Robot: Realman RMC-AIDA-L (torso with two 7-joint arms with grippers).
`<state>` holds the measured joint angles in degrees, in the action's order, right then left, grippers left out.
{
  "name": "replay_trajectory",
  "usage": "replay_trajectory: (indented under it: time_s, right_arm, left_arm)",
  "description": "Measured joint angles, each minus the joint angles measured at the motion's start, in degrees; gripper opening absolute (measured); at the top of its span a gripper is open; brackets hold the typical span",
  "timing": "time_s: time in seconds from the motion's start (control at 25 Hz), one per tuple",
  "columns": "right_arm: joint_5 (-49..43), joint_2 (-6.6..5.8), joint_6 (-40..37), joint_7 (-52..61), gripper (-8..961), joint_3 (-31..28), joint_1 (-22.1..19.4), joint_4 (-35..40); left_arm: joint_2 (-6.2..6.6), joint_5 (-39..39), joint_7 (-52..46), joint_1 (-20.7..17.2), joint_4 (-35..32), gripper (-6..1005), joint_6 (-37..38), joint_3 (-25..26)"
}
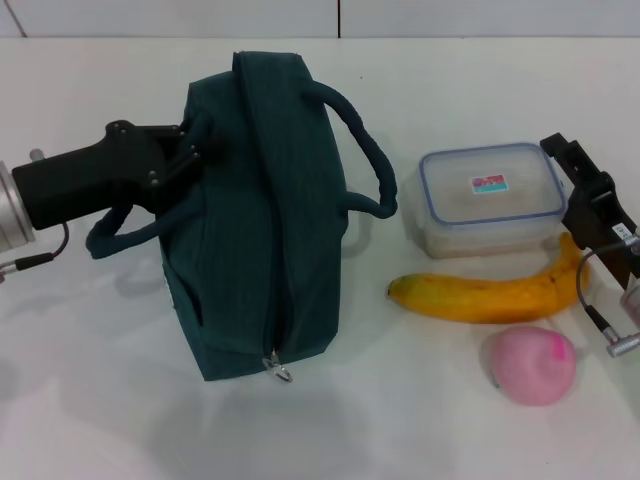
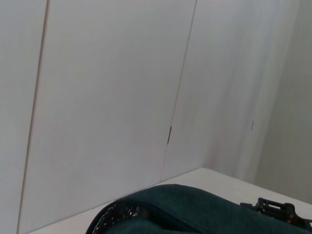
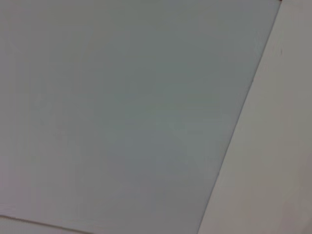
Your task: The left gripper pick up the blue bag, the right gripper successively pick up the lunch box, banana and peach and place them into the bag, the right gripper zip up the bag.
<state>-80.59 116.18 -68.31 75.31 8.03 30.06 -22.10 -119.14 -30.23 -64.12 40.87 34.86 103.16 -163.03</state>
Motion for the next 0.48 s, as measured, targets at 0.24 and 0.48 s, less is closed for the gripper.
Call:
replay_trajectory:
  time_s: [0.24,0.48]
  right_arm:
    - [-0.06,0.00,0.14,0.01,679,-0.03,0.02,-0.22]
    - [-0.03,0.00,0.15,-0.39,538,-0.86,-0.39,-0.22]
  left_arm:
    - [-0.03,-0.01,0.10,0.16,0.00,73,-0.08,0.00]
    - [-0.20,-0.01,1.20,0.15,-0.01,74,-0.16,0.00]
